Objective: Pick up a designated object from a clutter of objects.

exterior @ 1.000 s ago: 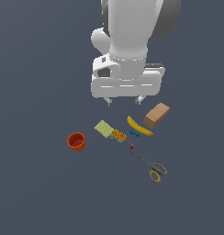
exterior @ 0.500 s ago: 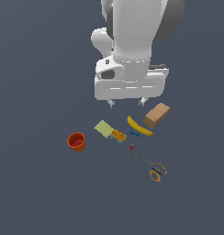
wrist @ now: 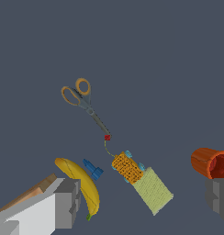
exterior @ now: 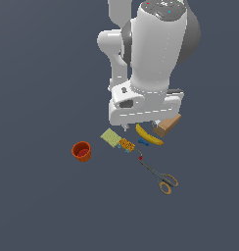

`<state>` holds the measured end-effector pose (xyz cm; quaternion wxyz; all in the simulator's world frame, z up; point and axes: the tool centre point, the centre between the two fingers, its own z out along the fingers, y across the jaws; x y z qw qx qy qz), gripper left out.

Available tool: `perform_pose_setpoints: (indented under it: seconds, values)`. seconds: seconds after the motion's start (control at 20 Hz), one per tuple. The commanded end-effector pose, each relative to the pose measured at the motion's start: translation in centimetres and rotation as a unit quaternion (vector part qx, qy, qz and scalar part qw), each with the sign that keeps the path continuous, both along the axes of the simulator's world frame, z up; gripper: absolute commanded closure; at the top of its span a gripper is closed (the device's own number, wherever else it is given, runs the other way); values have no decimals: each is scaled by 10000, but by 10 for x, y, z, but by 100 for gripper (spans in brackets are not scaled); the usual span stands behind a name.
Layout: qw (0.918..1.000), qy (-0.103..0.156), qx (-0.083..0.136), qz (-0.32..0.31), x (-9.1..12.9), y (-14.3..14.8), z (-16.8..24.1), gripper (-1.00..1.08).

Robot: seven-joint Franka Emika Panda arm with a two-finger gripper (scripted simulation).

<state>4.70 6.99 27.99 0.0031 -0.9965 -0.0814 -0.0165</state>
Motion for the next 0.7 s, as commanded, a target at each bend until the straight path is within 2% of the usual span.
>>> perform_pose_setpoints:
  seconds: [0.0, 0.3, 0.65]
  values:
    - [9998, 16, -27, 199, 9, 9, -18, -92]
    - [9969, 55, -83, 783, 33, 35, -72, -92]
    - [9891, 101, -105, 1462, 50, 68, -141, -92]
